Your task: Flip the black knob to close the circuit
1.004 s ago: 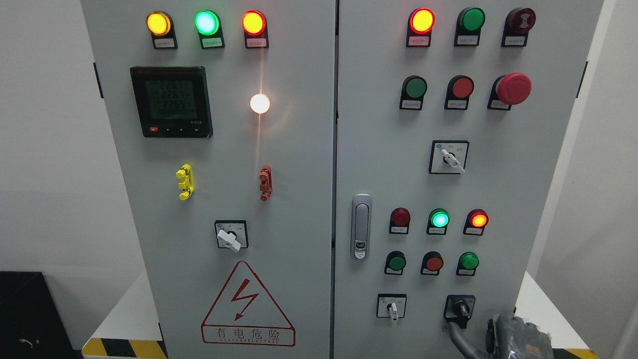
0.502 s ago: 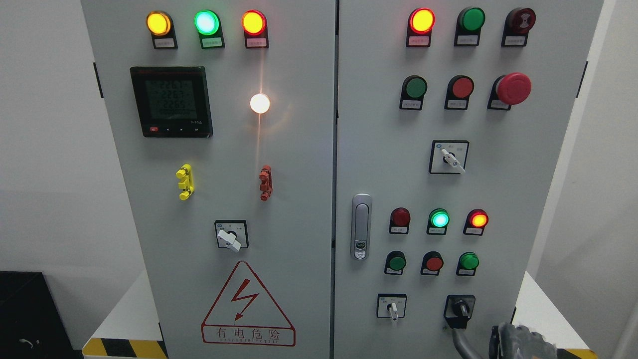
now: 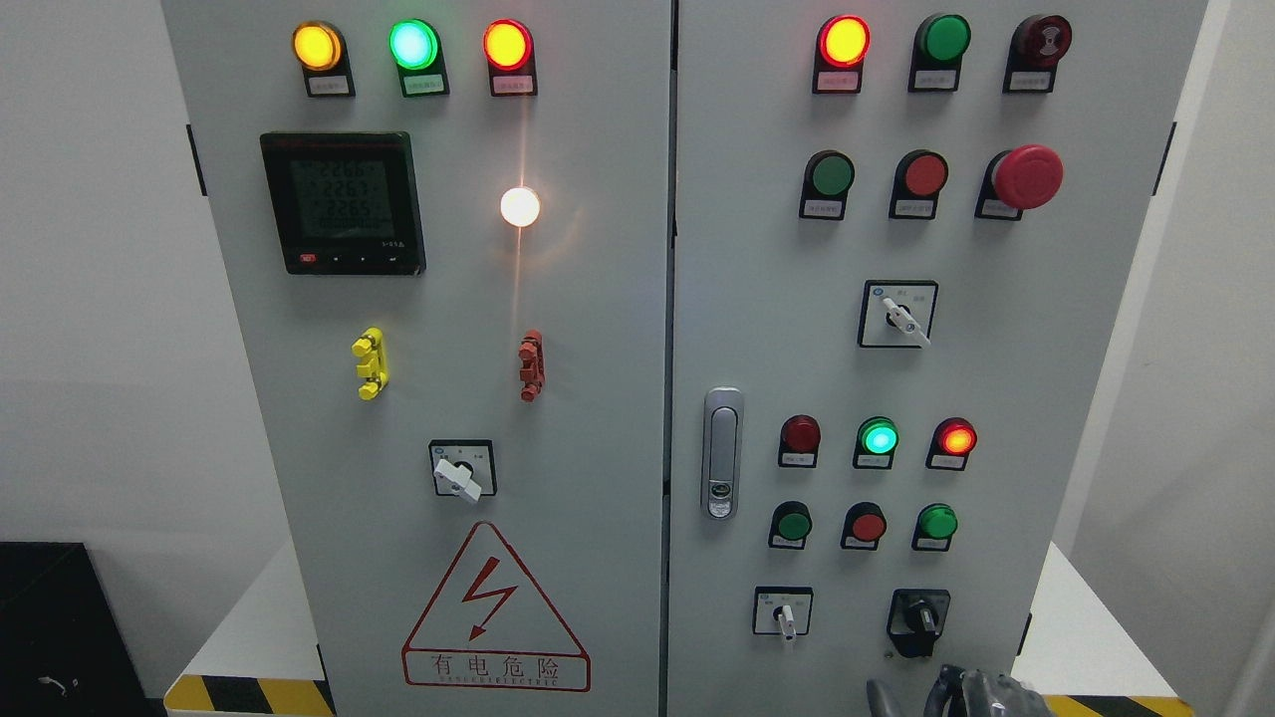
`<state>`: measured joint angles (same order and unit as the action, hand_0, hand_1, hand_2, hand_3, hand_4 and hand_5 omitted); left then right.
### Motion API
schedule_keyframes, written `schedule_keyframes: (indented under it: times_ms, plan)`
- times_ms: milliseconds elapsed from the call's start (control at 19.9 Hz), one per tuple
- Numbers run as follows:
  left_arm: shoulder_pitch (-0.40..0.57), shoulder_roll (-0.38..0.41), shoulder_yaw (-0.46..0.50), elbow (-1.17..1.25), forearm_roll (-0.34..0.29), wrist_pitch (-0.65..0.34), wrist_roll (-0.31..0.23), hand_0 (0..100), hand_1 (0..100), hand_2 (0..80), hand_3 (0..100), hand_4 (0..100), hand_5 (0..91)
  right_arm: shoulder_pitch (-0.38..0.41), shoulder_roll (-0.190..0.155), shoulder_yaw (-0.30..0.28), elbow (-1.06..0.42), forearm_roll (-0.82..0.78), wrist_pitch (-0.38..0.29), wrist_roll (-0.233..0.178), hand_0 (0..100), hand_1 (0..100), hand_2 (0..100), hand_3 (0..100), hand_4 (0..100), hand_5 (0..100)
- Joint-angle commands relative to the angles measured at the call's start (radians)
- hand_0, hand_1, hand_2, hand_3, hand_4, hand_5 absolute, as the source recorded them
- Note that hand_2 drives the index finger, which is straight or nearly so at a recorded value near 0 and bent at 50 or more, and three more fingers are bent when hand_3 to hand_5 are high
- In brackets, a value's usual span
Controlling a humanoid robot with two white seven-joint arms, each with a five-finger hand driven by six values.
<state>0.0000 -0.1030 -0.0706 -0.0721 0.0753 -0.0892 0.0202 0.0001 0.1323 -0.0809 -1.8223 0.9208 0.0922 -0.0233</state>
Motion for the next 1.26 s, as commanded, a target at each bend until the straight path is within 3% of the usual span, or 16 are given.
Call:
schedule_keyframes:
  times_ms: [0,251,301,552,703,954,1205]
  plan:
    - [0.006,0.000,0.000,0.000,0.000,0.000,0.000,12,56,0.0,0,0,0.0,0.110,-0.005,0.055,-0.135,-0.319,-0.002,-0.056,0,4,42,56,56,56]
    - [0.006,0.000,0.000,0.000,0.000,0.000,0.000,12,56,0.0,0,0,0.0,0.224,-0.006,0.066,-0.238,-0.670,-0.045,-0.078,0,4,31,44,45,43]
    - [0.006,0.000,0.000,0.000,0.000,0.000,0.000,12,56,0.0,0,0,0.0,0.236,-0.008,0.073,-0.247,-0.719,-0.045,-0.076,0,2,26,40,39,37]
    - [0.006,0.000,0.000,0.000,0.001,0.000,0.000,12,56,0.0,0,0,0.0,0.291,-0.010,0.089,-0.258,-0.824,-0.087,-0.070,0,0,7,19,20,15]
    - [0.006,0.000,0.000,0.000,0.000,0.000,0.000,12,56,0.0,0,0,0.0,0.320,-0.011,0.093,-0.256,-0.836,-0.131,-0.061,0,0,3,13,12,5]
    - [0.006,0.000,0.000,0.000,0.000,0.000,0.000,12,56,0.0,0,0,0.0,0.337,-0.011,0.110,-0.256,-0.872,-0.152,-0.058,0,0,0,4,1,0]
    - [0.006,0.000,0.000,0.000,0.001,0.000,0.000,12,56,0.0,0,0,0.0,0.340,-0.011,0.124,-0.256,-0.873,-0.152,-0.030,0,0,0,3,0,0]
